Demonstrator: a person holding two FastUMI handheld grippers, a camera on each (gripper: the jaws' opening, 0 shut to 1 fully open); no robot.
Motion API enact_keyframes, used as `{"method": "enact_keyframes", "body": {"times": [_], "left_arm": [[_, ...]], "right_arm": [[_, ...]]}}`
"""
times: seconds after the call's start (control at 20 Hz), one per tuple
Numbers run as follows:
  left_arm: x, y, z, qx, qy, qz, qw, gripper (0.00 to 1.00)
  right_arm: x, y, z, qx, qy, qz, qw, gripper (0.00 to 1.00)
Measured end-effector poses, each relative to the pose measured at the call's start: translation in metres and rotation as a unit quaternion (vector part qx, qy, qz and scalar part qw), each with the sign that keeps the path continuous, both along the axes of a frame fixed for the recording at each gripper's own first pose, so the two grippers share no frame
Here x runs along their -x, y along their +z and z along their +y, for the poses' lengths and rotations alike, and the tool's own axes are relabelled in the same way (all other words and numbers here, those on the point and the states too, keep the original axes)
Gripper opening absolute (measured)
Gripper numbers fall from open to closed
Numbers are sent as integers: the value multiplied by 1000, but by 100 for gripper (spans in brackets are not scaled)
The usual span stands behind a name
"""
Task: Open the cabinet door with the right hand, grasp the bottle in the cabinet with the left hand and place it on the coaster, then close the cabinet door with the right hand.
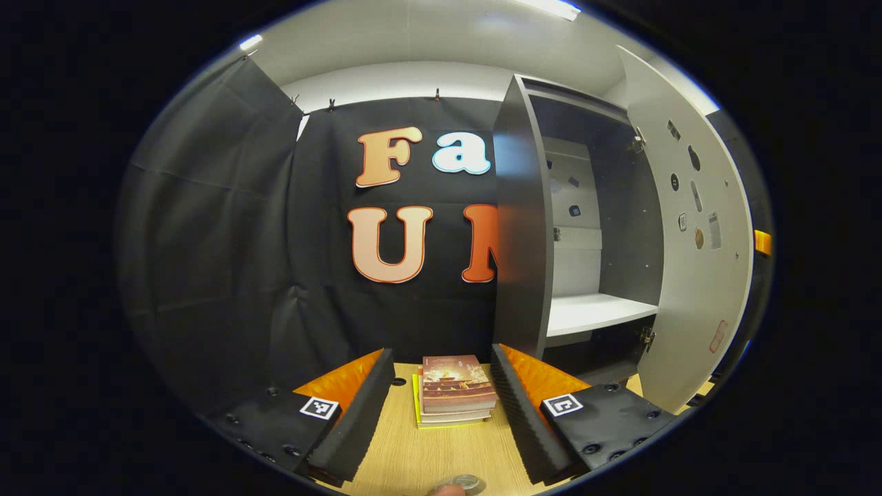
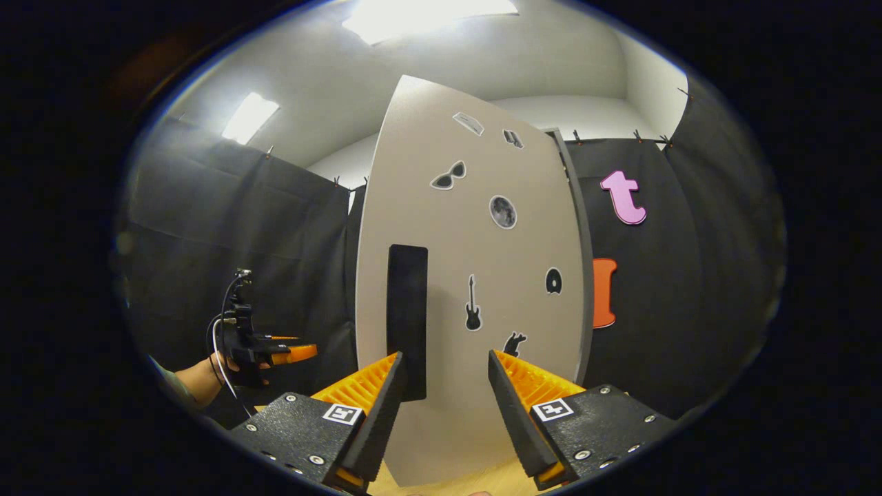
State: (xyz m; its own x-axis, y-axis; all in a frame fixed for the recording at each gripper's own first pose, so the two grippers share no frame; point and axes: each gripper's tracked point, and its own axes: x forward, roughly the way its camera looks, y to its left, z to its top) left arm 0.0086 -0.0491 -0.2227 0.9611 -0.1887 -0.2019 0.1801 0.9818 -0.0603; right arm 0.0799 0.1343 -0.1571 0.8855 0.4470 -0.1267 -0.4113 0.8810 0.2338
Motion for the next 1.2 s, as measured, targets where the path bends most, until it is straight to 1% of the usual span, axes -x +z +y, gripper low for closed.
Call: {"method": "enact_keyframes", "body": {"times": [0.15, 0.3, 0.5, 0.55, 0.6, 0.8, 0.85, 0.9, 1.2], "left_arm": [[-2, -3, 11, -4, 6, -2, 1000, 92], [-2, -7, 21, -3, 11, 0, 1000, 92], [-6, -7, 35, -1, 21, 1, 1000, 92], [-8, -6, 37, -1, 22, 0, 1000, 92], [-8, -4, 38, -1, 23, -2, 1000, 93], [-7, 3, 42, -6, 21, -13, 1000, 92], [-8, 3, 42, -8, 22, -17, 1000, 92], [-7, 4, 43, -9, 21, -20, 1000, 93], [-7, 7, 45, -11, 24, -29, 999, 92]], "right_arm": [[-7, -7, 15, 11, 15, 9, 1000, 76], [-12, -8, 19, 11, 23, 9, 1000, 76], [-18, -13, 24, 10, 26, 18, 999, 76], [-20, -16, 26, 14, 27, 19, 999, 81], [-22, -18, 28, 16, 28, 20, 999, 76], [-32, -29, 39, 25, 31, 34, 999, 76], [-35, -29, 45, 18, 34, 38, 999, 76], [-40, -30, 42, 21, 23, 36, 999, 76], [-48, -34, 46, 30, 3, 44, 999, 78]]}}
